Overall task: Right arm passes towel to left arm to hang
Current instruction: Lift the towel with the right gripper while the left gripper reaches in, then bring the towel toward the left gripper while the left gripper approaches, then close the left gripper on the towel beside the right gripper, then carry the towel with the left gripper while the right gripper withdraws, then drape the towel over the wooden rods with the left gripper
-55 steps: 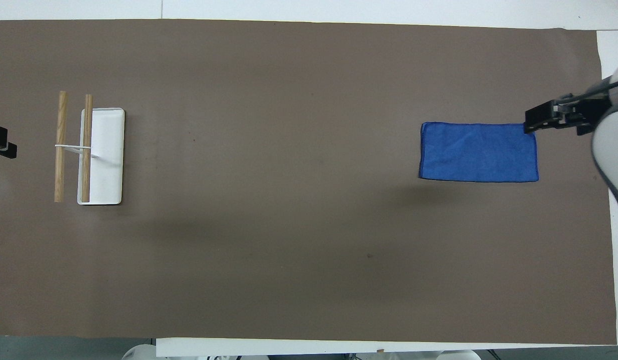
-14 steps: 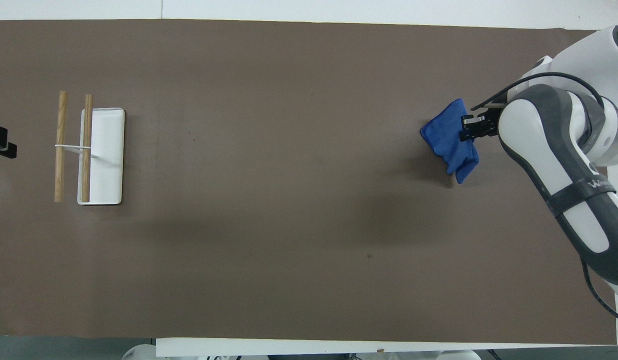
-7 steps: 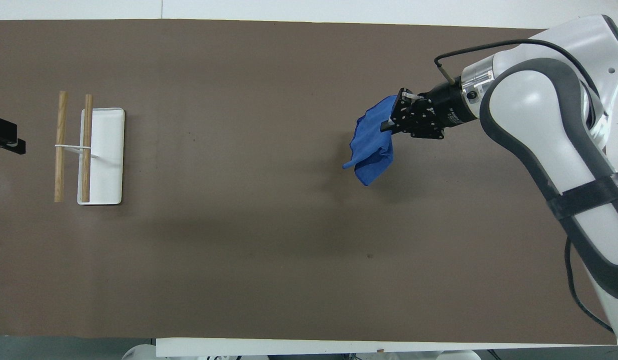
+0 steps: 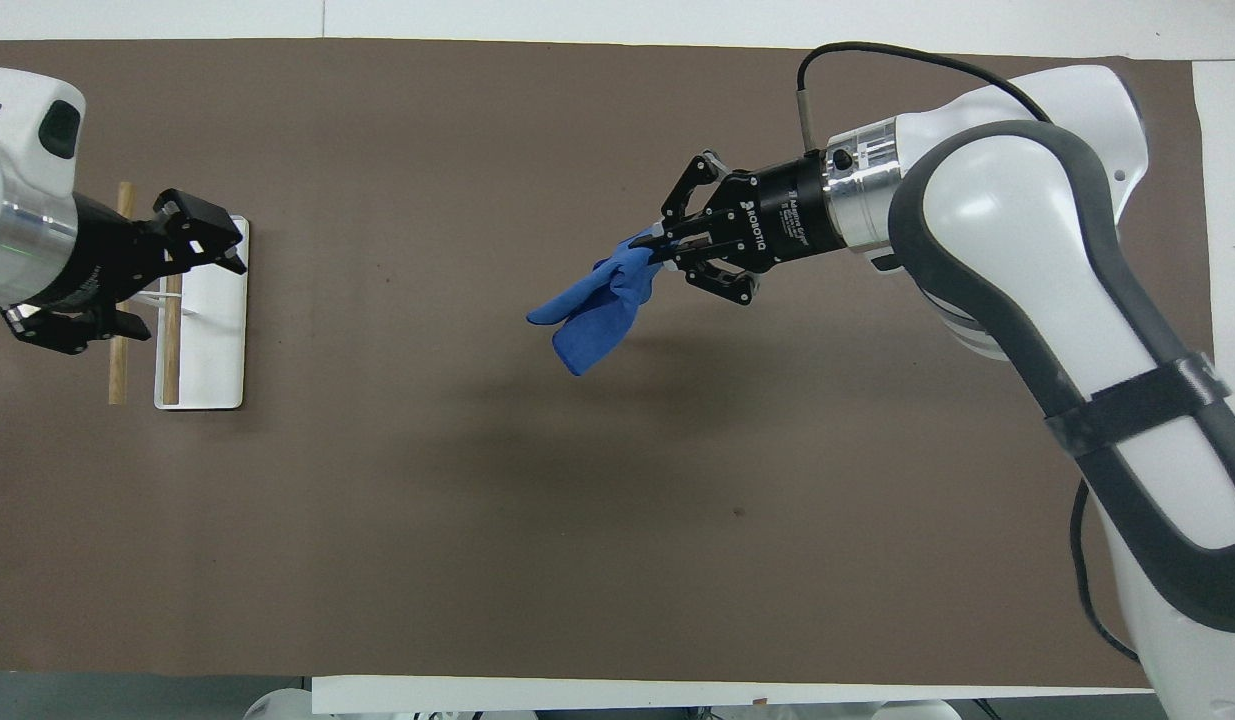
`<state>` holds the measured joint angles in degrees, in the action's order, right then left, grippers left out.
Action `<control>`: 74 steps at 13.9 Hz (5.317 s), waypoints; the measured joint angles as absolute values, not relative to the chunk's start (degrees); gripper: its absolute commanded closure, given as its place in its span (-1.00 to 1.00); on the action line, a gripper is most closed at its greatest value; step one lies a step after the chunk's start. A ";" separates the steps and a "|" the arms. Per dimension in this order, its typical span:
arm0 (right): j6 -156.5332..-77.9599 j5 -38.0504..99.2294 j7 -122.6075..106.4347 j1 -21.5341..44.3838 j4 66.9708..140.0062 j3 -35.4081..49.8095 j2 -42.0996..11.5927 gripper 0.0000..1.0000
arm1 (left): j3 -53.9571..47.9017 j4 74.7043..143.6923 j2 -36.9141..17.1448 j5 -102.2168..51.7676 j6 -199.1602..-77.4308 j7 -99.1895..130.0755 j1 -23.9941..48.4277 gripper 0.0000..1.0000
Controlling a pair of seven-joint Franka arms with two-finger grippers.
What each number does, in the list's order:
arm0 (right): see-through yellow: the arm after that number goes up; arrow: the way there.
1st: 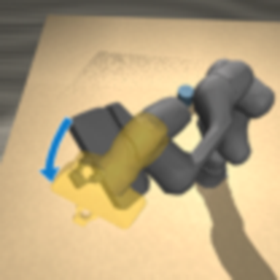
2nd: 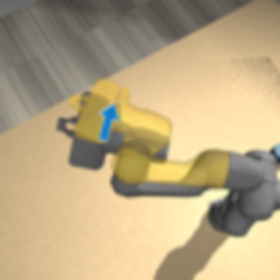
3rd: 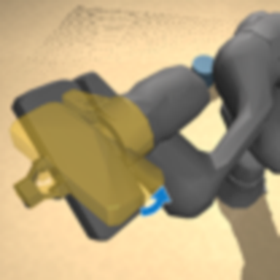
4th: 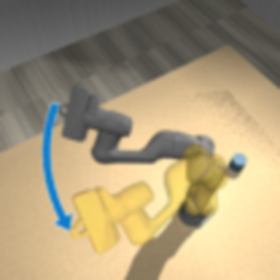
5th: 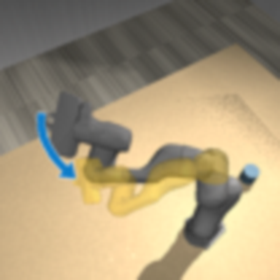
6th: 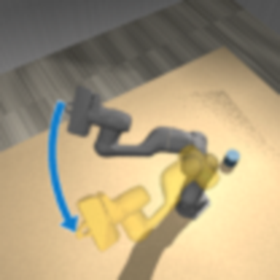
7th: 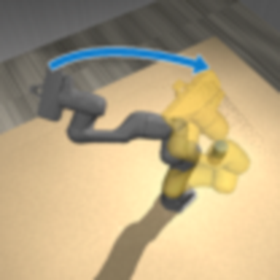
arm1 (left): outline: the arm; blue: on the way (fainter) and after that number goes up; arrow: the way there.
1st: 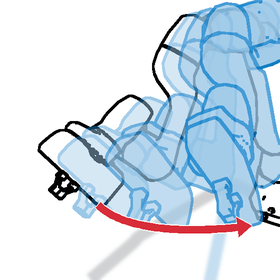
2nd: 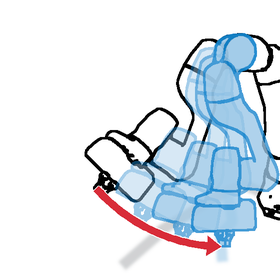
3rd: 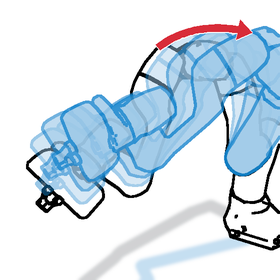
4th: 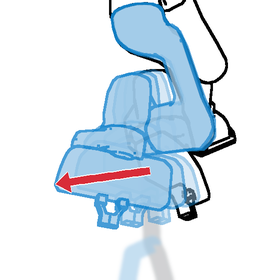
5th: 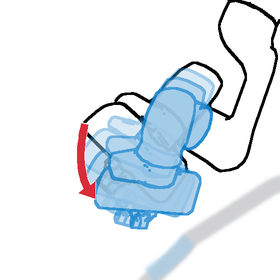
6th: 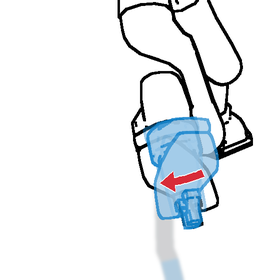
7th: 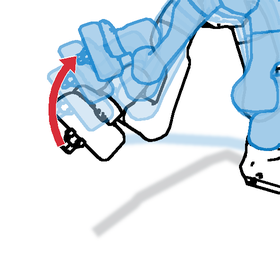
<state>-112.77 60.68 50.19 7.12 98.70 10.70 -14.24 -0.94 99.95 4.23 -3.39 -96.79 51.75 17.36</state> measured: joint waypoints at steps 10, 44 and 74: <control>-117.33 66.15 60.91 13.13 98.67 10.76 -14.24 0.98 | -1.11 101.78 1.32 -6.67 -112.77 84.92 30.18 -0.40; -119.70 66.15 61.36 15.18 98.67 10.76 -14.24 0.88 | -0.45 104.59 1.60 -7.00 -108.41 97.20 31.92 1.00; -73.96 -5.41 2.97 -7.06 78.04 10.29 -3.46 -1.00 | 2.77 110.11 5.52 -1.73 -117.32 32.13 -5.26 1.00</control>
<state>-73.96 -5.41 2.97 -7.06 78.04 10.29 -3.46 2.77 110.11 5.52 -1.73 -117.32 32.13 -5.26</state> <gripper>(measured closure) 0.000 0.982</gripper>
